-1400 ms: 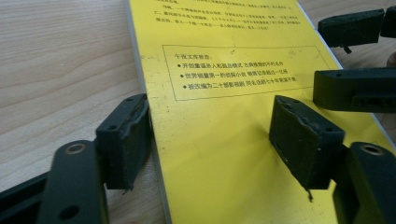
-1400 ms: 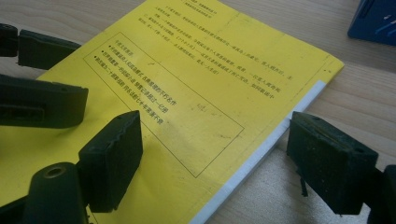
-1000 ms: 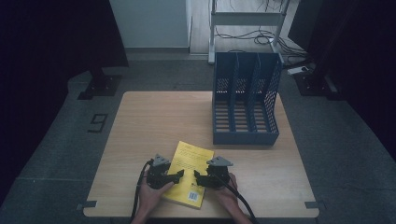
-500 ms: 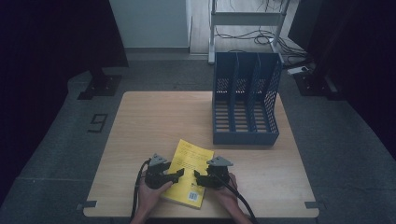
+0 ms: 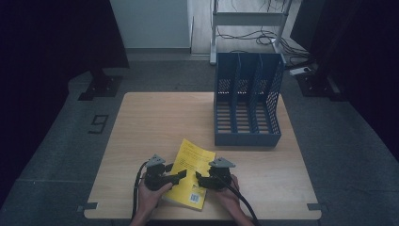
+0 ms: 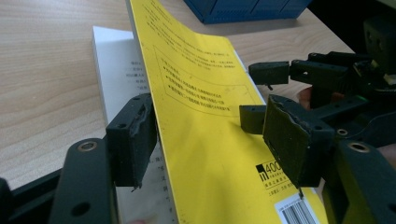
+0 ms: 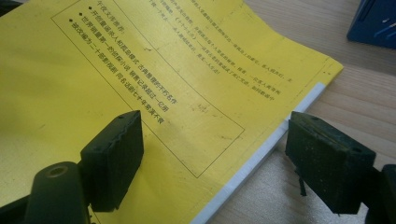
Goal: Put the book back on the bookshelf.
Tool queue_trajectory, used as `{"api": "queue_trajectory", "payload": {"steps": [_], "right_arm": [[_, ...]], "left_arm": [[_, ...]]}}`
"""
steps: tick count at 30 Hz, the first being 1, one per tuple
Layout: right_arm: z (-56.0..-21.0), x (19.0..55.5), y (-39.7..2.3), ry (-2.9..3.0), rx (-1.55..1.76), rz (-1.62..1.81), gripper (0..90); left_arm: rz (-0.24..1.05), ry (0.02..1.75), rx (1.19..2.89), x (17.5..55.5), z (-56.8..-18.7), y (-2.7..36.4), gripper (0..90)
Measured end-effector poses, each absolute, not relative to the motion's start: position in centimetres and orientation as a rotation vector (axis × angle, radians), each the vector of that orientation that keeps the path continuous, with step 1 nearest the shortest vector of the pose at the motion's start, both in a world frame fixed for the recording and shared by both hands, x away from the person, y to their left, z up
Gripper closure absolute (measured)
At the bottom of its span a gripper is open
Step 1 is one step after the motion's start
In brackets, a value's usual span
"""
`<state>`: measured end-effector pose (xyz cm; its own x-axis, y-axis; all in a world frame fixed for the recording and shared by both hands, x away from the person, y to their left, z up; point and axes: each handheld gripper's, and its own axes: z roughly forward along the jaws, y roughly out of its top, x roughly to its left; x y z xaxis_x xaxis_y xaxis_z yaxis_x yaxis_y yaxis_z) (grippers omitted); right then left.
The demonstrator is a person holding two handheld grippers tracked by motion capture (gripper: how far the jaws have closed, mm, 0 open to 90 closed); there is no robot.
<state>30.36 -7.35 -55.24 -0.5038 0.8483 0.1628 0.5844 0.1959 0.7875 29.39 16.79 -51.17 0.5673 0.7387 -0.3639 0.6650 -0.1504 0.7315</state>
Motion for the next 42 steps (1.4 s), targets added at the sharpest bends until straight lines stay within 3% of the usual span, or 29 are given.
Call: {"api": "queue_trajectory", "payload": {"steps": [4,22,23,36,42], "right_arm": [[-55.2,30.4,-7.4,2.168,1.357,1.215,19.0],[-55.2,30.4,-7.4,2.165,1.366,1.22,19.2],[-55.2,30.4,-7.5,2.166,1.367,1.225,19.2],[-55.2,30.3,-7.5,2.163,1.365,1.223,19.8],[-55.2,30.3,-7.4,2.163,1.362,1.22,19.8]], "left_arm": [[0.021,1.131,1.854,29.5,-51.0,17.2,35.0],[-0.058,1.135,1.816,29.9,-51.4,17.7,38.5],[-0.112,1.112,1.858,29.9,-51.8,17.1,38.6],[0.056,1.135,1.979,29.9,-52.4,16.2,46.6],[0.054,1.141,1.98,30.3,-52.6,16.5,52.1]]}}
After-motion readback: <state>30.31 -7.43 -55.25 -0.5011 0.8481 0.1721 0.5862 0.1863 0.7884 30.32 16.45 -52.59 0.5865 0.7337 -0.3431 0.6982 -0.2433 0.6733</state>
